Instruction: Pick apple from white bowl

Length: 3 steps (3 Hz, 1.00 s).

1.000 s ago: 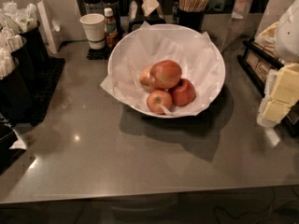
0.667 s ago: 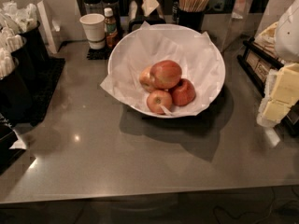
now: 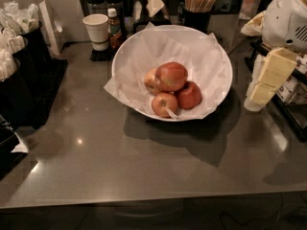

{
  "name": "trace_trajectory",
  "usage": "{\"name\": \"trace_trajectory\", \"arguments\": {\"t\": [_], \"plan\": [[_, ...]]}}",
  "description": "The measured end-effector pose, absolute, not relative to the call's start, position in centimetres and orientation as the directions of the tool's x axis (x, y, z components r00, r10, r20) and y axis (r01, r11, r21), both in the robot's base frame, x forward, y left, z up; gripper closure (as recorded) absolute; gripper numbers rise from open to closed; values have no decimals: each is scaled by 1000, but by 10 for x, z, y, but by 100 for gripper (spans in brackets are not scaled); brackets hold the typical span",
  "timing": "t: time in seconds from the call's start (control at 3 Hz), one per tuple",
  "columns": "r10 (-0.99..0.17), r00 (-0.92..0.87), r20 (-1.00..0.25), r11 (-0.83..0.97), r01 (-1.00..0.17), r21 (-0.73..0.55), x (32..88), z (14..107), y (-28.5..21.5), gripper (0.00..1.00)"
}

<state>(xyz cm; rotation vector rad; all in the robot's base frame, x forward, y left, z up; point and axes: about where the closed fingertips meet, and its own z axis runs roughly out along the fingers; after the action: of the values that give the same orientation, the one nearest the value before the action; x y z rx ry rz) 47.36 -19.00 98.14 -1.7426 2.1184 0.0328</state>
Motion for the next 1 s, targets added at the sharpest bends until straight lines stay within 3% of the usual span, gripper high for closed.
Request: {"name": "trace_trajectory", "arguments": {"t": [0.67,1.0], "plan": [[-895,-31,-446,80,-993,-91,535,960,-118,0],[-891,-29,-453,83,-992,-100,540,959,-115,0]]}}
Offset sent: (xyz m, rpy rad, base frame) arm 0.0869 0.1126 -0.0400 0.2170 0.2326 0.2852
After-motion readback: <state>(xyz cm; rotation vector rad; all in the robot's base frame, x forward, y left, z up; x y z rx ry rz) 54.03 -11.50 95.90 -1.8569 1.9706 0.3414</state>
